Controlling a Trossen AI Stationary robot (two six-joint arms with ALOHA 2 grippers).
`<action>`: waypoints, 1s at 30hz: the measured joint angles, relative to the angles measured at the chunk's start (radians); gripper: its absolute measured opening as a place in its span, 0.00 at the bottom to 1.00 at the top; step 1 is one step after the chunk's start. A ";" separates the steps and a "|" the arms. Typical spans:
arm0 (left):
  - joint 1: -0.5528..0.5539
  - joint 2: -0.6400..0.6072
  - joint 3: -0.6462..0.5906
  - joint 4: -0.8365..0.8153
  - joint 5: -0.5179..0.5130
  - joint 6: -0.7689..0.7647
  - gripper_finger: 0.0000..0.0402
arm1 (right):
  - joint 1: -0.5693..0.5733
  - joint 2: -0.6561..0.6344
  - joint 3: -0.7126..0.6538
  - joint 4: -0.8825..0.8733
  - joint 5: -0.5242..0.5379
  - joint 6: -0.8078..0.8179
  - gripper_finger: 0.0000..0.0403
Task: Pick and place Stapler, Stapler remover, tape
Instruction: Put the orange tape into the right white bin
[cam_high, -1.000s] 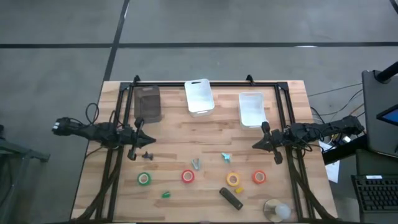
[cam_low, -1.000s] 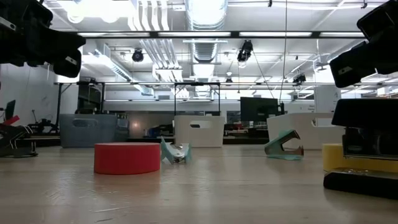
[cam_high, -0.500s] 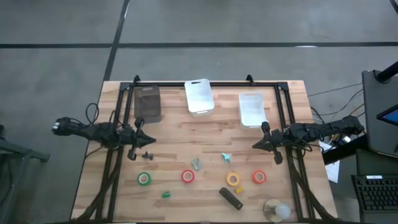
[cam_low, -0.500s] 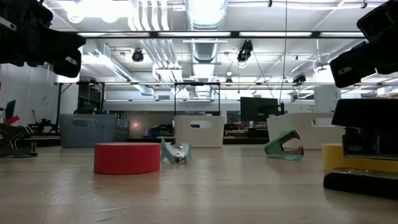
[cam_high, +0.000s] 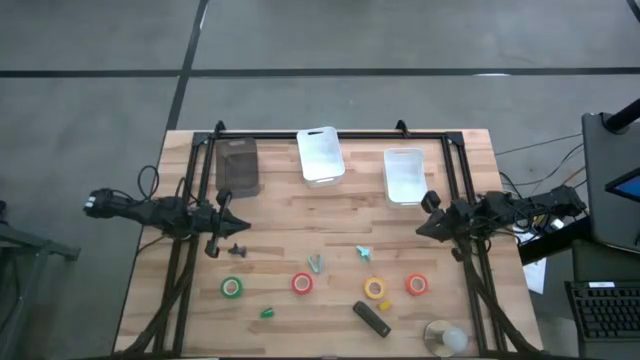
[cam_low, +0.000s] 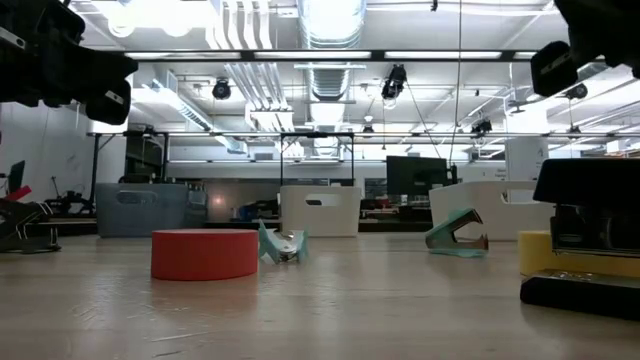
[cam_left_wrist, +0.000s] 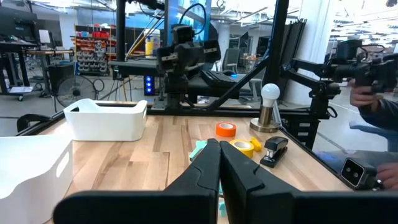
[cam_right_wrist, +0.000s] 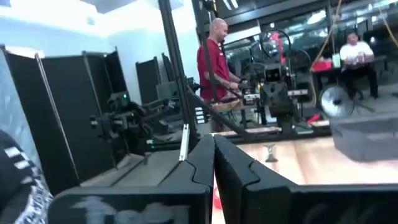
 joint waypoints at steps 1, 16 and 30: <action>0.000 0.000 0.000 0.000 0.000 0.000 0.02 | 0.000 0.005 0.000 -0.006 0.002 0.012 0.02; 0.000 0.000 0.000 0.000 0.000 0.000 0.02 | 0.000 0.279 -0.012 0.190 0.104 0.097 0.02; 0.000 0.000 0.000 0.000 0.000 0.000 0.02 | -0.001 0.652 0.147 0.185 0.302 0.101 0.02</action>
